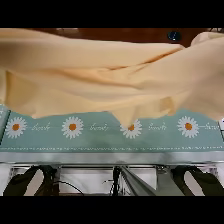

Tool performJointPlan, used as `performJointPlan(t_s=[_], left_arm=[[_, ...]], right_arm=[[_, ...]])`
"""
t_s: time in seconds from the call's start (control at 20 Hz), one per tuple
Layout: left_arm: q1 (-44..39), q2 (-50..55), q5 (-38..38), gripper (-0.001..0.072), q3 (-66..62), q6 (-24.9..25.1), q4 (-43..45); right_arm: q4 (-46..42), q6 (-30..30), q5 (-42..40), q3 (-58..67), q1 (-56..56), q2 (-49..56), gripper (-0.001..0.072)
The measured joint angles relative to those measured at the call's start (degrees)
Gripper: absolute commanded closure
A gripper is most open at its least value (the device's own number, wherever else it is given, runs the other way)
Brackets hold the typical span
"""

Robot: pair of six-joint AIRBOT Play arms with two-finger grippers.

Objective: Fold the shirts.

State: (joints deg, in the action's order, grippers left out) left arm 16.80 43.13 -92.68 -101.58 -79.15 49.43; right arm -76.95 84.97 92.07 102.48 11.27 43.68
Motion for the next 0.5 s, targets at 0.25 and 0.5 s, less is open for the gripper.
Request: performJointPlan(t_s=[0.25, 0.5], left_arm=[[0.0, -0.39, -0.96, 0.0657, 16.17, -1.29, 3.8], [-0.07, -0.35, 8.24, 0.0657, 35.93, -0.33, -0.26]], right_arm=[[3.87, 0.37, 6.12, -0.72, -1.18, 10.56, 0.0681], [4.59, -0.68, 3.96, -5.42, -8.5, 23.47, 0.0681]])
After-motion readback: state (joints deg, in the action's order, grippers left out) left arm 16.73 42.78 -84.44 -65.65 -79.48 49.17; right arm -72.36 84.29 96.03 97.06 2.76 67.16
